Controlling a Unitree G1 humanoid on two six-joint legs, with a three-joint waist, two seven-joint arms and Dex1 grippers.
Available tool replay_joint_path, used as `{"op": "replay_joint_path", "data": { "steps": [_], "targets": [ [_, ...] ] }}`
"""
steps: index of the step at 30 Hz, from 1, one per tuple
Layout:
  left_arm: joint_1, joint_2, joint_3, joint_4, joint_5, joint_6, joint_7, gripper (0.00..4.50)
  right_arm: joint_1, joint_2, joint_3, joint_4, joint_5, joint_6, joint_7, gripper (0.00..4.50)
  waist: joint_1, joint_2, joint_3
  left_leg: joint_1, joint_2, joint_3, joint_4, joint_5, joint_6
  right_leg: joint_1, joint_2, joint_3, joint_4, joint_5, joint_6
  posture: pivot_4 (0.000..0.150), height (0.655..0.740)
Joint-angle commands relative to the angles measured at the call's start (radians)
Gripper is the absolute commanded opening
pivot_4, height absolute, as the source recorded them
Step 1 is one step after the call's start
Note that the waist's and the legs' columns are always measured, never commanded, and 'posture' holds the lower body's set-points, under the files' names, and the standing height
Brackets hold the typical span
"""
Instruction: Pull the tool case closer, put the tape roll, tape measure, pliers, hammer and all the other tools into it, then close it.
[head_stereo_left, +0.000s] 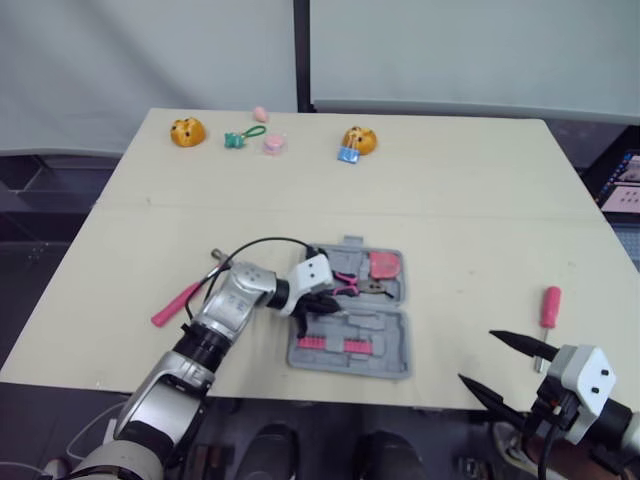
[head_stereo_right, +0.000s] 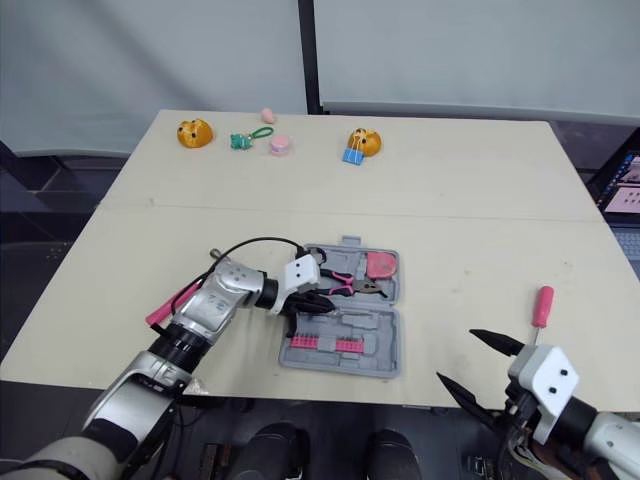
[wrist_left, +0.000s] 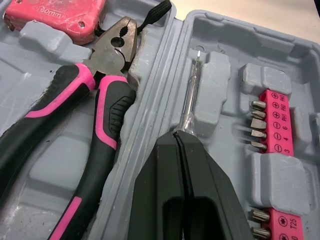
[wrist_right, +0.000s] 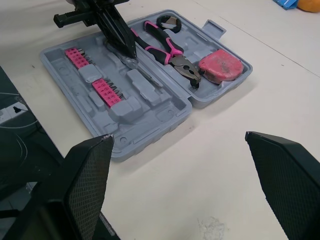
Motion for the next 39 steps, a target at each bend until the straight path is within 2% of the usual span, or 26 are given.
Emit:
{"op": "replay_joint_path", "data": {
  "steps": [1, 16, 39],
  "targets": [
    [0.014, -0.012, -0.02, -0.019, 0.012, -0.006, -0.001, 0.05, 0.011, -0.008, -0.029, -0.03, 0.022, -0.002, 0.007, 4.5, 0.001, 0.0, 0.0, 0.0, 0.0, 0.0, 0.0, 0.0, 0.0, 0.0, 0.0, 0.0, 0.0, 0.0, 0.0, 0.15, 0.6677],
    [-0.011, -0.064, 0.038, -0.035, -0.048, 0.001, 0.001, 0.05, 0.012, -0.011, -0.029, -0.035, 0.024, 0.002, 0.005, 4.5, 0.0, 0.0, 0.0, 0.0, 0.0, 0.0, 0.0, 0.0, 0.0, 0.0, 0.0, 0.0, -0.001, 0.0, 0.0, 0.15, 0.6677],
    [0.041, -0.028, -0.016, -0.037, 0.013, -0.003, 0.014, 0.05, 0.02, -0.011, -0.039, -0.047, 0.027, 0.017, 0.004, 4.5, -0.001, 0.0, 0.0, 0.0, 0.0, 0.0, 0.0, 0.0, 0.0, 0.0, 0.0, 0.0, -0.001, 0.0, 0.0, 0.15, 0.6677]
  ]
}}
